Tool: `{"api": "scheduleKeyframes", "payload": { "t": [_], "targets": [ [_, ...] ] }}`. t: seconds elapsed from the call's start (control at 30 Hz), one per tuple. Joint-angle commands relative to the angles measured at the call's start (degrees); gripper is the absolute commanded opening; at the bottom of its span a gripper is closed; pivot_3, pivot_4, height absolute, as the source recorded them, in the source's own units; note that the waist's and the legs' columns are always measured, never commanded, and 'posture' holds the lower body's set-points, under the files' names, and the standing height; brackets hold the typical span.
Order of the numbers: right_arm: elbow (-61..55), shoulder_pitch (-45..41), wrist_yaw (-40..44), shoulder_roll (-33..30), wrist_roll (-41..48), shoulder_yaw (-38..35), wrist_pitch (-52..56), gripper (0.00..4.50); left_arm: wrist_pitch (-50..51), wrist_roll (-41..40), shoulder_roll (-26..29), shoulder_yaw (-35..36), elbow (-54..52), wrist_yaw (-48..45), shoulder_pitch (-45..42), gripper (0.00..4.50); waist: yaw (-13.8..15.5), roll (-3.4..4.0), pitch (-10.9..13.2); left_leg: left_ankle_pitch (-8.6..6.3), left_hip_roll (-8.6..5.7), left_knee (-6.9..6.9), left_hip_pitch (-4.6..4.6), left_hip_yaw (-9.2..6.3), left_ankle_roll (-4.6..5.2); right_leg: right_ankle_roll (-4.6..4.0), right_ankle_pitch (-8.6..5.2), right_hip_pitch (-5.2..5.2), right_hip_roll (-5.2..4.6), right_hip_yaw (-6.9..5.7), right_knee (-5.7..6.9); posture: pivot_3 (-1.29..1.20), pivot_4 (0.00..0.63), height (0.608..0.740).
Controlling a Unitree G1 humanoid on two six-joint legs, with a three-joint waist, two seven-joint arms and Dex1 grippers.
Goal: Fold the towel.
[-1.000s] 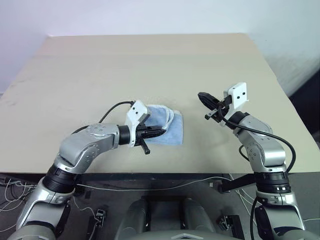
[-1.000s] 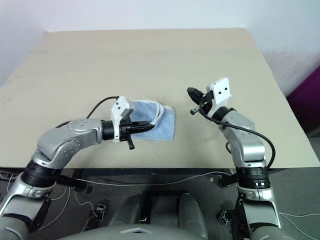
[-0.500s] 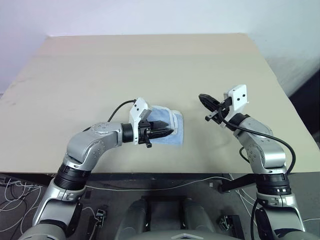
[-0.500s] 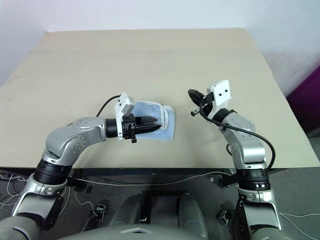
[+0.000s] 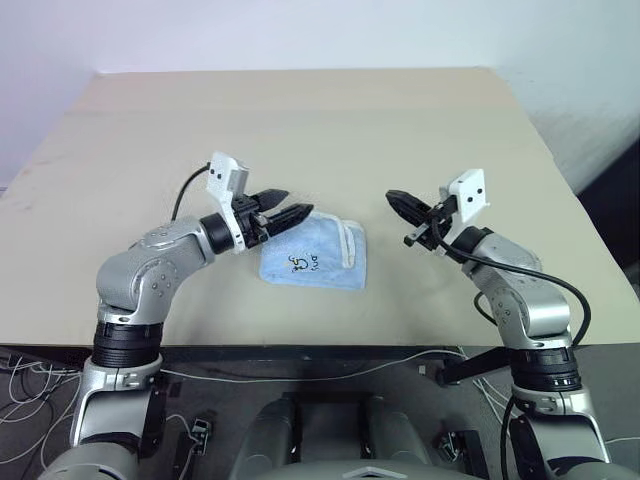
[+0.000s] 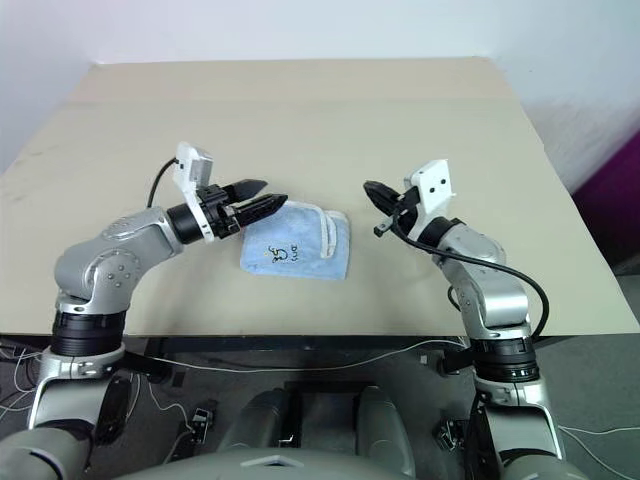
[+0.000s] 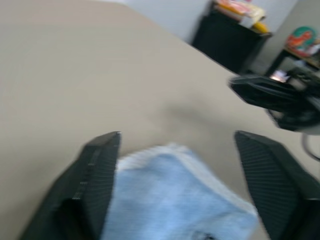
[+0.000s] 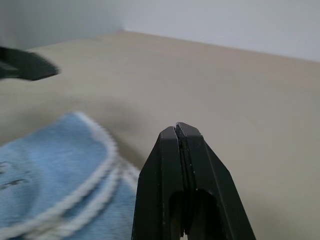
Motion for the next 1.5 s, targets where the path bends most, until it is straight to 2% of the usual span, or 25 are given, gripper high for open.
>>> {"api": "scheduleKeyframes", "payload": {
  "t": [0.03, 0.23, 0.43, 0.63, 0.7, 0.83, 0.93, 1.03, 1.23, 1.4, 1.5],
  "targets": [
    [-0.8, -2.43, 1.76, 1.06, 0.87, 2.14, 0.73, 0.0, -5.13, 5.27, 1.3, -2.65, 1.93, -2.12, 0.77, 2.5, 0.03, 0.0, 0.0, 0.0, 0.0, 0.0, 0.0, 0.0, 0.0, 0.0, 0.0, -0.01, 0.0, 0.0, 0.02, 0.0, 0.15, 0.74],
    [6.66, -4.05, 3.34, 3.8, -2.01, 7.05, 0.11, 0.0, -10.66, 9.37, 0.36, -7.19, 4.54, -7.11, 4.16, 0.53, 0.14, -0.01, 0.0, 0.0, -0.01, 0.08, -0.01, -0.01, 0.0, 0.0, 0.0, 0.0, -0.02, 0.0, 0.04, 0.0, 0.15, 0.74],
    [14.63, -3.55, 4.35, 5.82, -5.74, 11.66, 0.55, 0.0, -16.89, 18.59, 1.13, -13.19, 10.48, -8.5, 5.86, 0.53, 0.02, 0.0, 0.0, -0.01, -0.01, 0.16, -0.02, 0.0, 0.01, 0.0, 0.0, -0.03, -0.02, 0.0, 0.13, 0.0, 0.15, 0.74],
    [16.98, -1.68, 4.27, 6.03, -8.55, 12.96, -1.1, 0.0, -20.71, 21.84, -0.97, -14.13, 14.53, -8.26, 7.16, 0.53, 0.09, 0.0, -0.06, -0.01, -0.01, 0.26, 0.01, 0.0, 0.01, 0.0, -0.01, 0.0, -0.02, 0.0, 0.28, 0.0, 0.15, 0.74],
    [15.52, -0.96, 4.52, 5.77, -8.66, 12.65, -1.76, 0.0, -20.65, 20.68, -2.0, -13.04, 13.86, -8.51, 7.73, 0.53, 0.13, 0.0, -0.07, -0.01, -0.01, 0.31, 0.02, -0.01, 0.01, 0.0, -0.01, 0.02, -0.03, 0.0, 0.33, 0.0, 0.15, 0.74],
    [6.55, 1.16, 4.7, 4.11, -5.17, 7.97, -2.13, 0.0, -19.08, 13.3, -4.03, -4.98, 9.76, -8.21, 8.44, 0.53, 0.15, -0.01, -0.05, -0.04, -0.02, 0.39, -0.01, -0.01, 0.05, 0.03, -0.02, 0.01, -0.06, 0.0, 0.37, 0.0, 0.15, 0.74],
    [1.67, 2.61, 4.73, 2.0, -0.81, 3.22, 2.01, 0.0, -18.75, 11.98, -2.2, -1.42, 7.6, -8.07, 8.94, 0.53, 0.09, -0.03, -0.03, -0.04, -0.01, 0.41, -0.05, -0.01, 0.05, 0.03, -0.03, -0.05, -0.11, 0.0, 0.43, 0.0, 0.15, 0.74],
    [-0.33, 3.53, 3.44, 1.54, 5.93, -2.51, 8.97, 0.58, -19.3, 12.84, -0.11, 0.65, 6.8, -7.49, 9.7, 0.47, 0.1, -0.03, -0.04, -0.04, -0.01, 0.4, -0.05, -0.02, 0.05, 0.03, -0.03, -0.06, -0.13, 0.0, 0.43, 0.0, 0.15, 0.74],
    [6.04, 2.34, -2.05, 3.61, 20.66, -12.89, 30.19, 2.65, -20.94, 14.24, 2.4, 2.78, 8.28, -7.1, 10.98, 0.47, 0.15, -0.03, -0.04, -0.04, -0.01, 0.38, -0.03, -0.02, 0.05, 0.02, -0.03, -0.04, -0.18, 0.0, 0.43, 0.0, 0.15, 0.74],
    [12.62, -0.67, -5.74, 5.15, 25.15, -16.15, 39.2, 4.36, -20.98, 13.67, 3.04, 3.63, 7.8, -7.36, 11.74, 0.47, 0.07, -0.03, -0.04, -0.05, -0.03, 0.37, -0.04, -0.01, 0.06, 0.02, -0.03, -0.05, -0.23, 0.01, 0.43, 0.0, 0.15, 0.74],
    [13.79, -1.5, -6.37, 5.64, 25.22, -15.2, 41.12, 4.47, -21.01, 13.57, 3.02, 3.88, 7.01, -7.36, 12.64, 0.47, -0.1, -0.02, -0.05, -0.05, -0.02, 0.37, -0.03, -0.01, 0.06, 0.02, -0.03, -0.04, -0.21, 0.01, 0.43, 0.0, 0.15, 0.74]
  ]
}}
